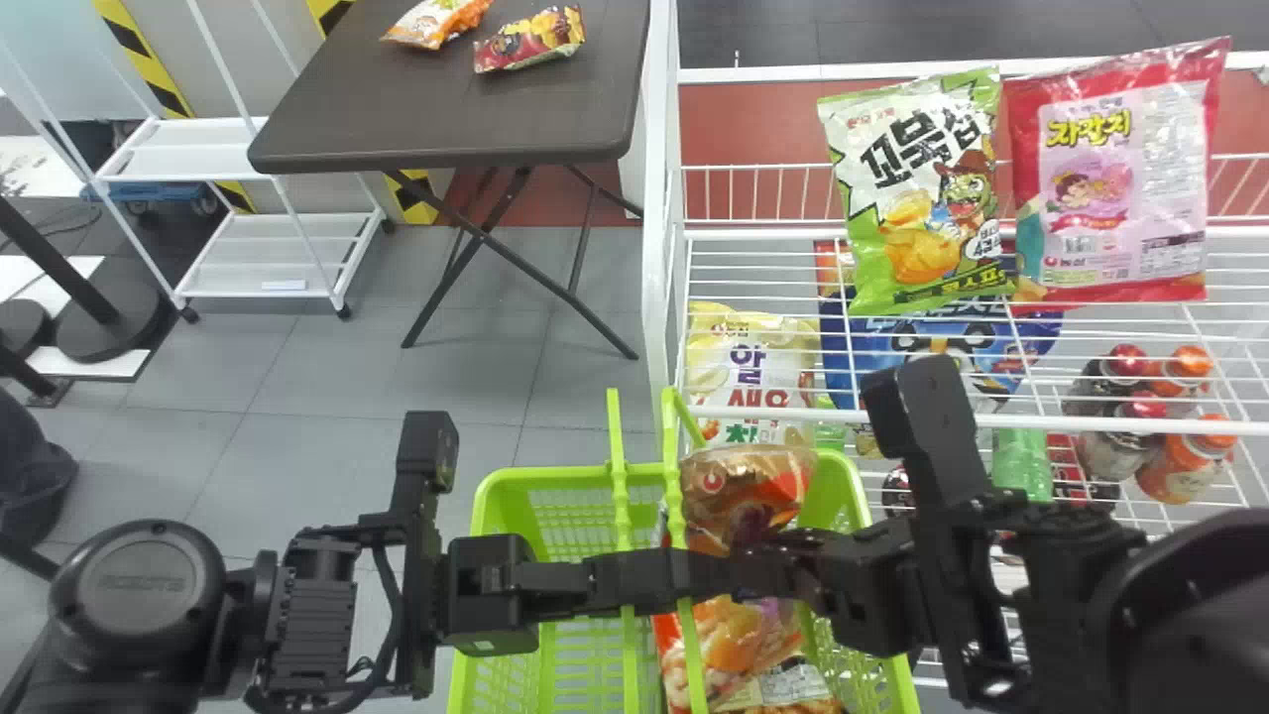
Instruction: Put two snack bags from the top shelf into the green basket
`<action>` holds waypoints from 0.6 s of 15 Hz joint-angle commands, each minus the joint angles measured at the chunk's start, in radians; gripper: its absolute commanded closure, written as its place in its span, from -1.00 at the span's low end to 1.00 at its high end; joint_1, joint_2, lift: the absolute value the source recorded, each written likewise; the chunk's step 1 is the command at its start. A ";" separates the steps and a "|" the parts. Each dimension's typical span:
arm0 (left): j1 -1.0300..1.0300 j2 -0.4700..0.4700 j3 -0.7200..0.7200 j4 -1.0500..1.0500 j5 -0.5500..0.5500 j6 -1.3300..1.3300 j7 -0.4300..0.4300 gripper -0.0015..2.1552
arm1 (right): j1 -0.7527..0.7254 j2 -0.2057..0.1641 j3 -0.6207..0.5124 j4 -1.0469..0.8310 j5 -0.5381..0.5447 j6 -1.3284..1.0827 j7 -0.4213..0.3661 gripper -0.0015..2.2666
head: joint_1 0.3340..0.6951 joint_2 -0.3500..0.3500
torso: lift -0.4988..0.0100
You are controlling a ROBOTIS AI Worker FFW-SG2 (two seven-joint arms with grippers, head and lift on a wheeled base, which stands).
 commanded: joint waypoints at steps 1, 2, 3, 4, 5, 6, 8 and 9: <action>0.000 0.001 0.000 0.001 0.000 0.004 -0.002 0.99 | 0.064 -0.023 0.002 -0.001 0.096 -0.179 0.008 -1.00 | 1.00 0.38 | 0.96; 0.000 0.001 0.000 0.002 0.000 0.004 -0.003 0.99 | 0.095 -0.029 -0.025 -0.001 0.101 -0.311 0.028 -0.95 | 1.00 0.36 | 0.96; 0.002 0.001 0.000 0.002 0.000 0.004 -0.005 0.99 | 0.120 -0.029 -0.053 -0.004 0.101 -0.381 0.037 -0.94 | 1.00 0.33 | 0.96; 0.005 -0.001 0.000 0.002 0.000 0.004 -0.008 0.99 | 0.153 -0.030 -0.082 0.001 0.111 -0.510 0.037 -0.94 | 1.00 0.27 | 0.96; 0.006 -0.002 0.002 0.002 0.000 0.004 -0.009 0.99 | 0.192 -0.030 -0.113 0.018 0.122 -0.664 0.037 -0.94 | 1.00 0.22 | 0.96; 0.009 -0.002 0.002 0.002 0.000 0.004 -0.013 0.99 | 0.216 -0.029 -0.137 0.050 0.128 -0.811 0.037 -0.94 | 1.00 0.17 | 0.96; 0.014 -0.002 0.003 0.002 0.000 0.004 -0.014 0.99 | 0.252 -0.026 -0.189 0.122 0.128 -0.980 0.035 -0.93 | 1.00 0.07 | 0.96; 0.015 -0.002 0.005 0.002 0.000 0.004 -0.016 0.99 | 0.278 -0.018 -0.212 0.159 0.128 -1.072 0.031 -0.93 | 1.00 0.01 | 0.96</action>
